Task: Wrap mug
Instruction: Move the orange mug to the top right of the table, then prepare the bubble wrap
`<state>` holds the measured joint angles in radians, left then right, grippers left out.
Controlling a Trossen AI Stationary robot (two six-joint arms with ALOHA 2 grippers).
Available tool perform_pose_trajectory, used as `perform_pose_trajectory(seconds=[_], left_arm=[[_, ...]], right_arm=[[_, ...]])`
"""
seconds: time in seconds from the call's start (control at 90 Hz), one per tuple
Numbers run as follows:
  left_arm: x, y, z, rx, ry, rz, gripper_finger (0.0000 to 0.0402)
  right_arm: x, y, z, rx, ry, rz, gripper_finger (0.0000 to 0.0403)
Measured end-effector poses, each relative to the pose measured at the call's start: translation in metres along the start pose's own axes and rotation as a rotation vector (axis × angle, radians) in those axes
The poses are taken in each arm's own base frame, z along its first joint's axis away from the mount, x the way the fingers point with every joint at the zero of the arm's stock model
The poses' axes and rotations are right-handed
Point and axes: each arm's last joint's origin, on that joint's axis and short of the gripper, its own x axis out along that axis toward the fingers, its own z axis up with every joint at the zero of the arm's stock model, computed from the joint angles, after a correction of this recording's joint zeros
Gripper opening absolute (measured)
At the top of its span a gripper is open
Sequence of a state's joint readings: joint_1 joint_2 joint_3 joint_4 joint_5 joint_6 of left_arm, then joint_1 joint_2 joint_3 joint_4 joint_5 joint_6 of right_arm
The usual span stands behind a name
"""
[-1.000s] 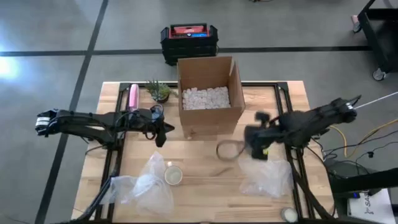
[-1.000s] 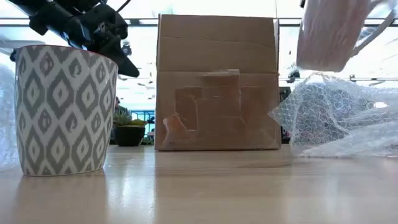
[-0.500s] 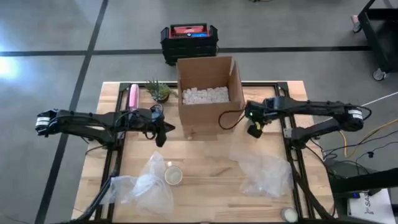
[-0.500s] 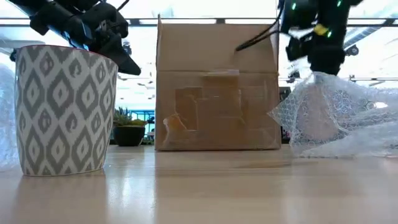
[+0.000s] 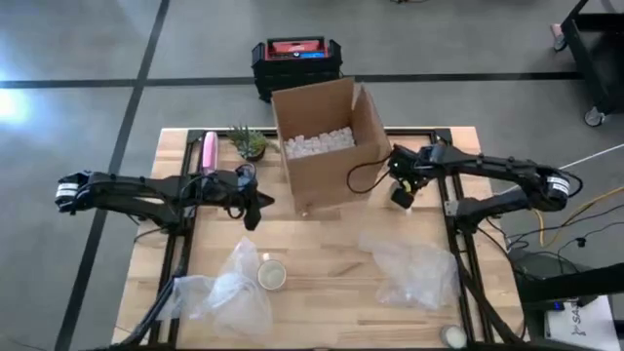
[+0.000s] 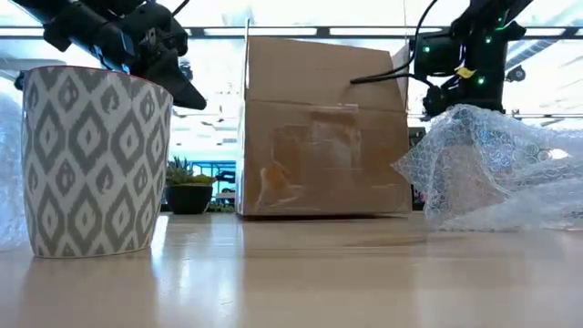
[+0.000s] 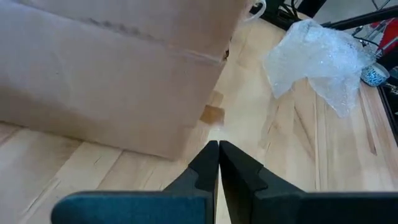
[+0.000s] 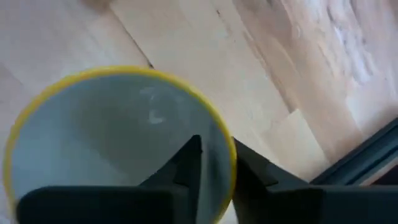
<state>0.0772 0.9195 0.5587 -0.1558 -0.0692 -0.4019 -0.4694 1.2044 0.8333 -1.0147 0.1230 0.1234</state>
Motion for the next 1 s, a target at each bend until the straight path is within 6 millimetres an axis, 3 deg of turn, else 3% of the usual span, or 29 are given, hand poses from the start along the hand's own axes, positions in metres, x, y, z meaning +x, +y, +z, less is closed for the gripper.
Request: perform_pose_trajectory(seconds=[0.2,0.367,0.589,0.744,0.867,1.0], left_arm=[[0.000,0.000,0.000,0.000,0.001,-0.001,0.0000],[0.000,0.000,0.000,0.000,0.001,-0.002,0.0000],[0.000,0.000,0.000,0.000,0.002,-0.002,0.0000],[0.000,0.000,0.000,0.000,0.002,-0.002,0.0000],[0.000,0.000,0.000,0.000,0.001,-0.002,0.0000],[0.000,-0.001,0.001,-0.001,-0.013,-0.008,0.0000]], right_arm=[[-0.038,-0.002,0.003,0.002,0.019,0.055,0.0155],[-0.077,-0.001,-0.001,-0.024,0.000,0.100,0.0194],[-0.113,0.027,-0.023,-0.121,-0.116,0.352,0.0214],[-0.107,0.068,-0.055,-0.237,-0.155,0.465,0.0210],[-0.089,0.111,-0.081,-0.348,-0.217,0.507,0.0202],[-0.061,0.149,-0.108,-0.448,-0.273,0.390,0.0195]])
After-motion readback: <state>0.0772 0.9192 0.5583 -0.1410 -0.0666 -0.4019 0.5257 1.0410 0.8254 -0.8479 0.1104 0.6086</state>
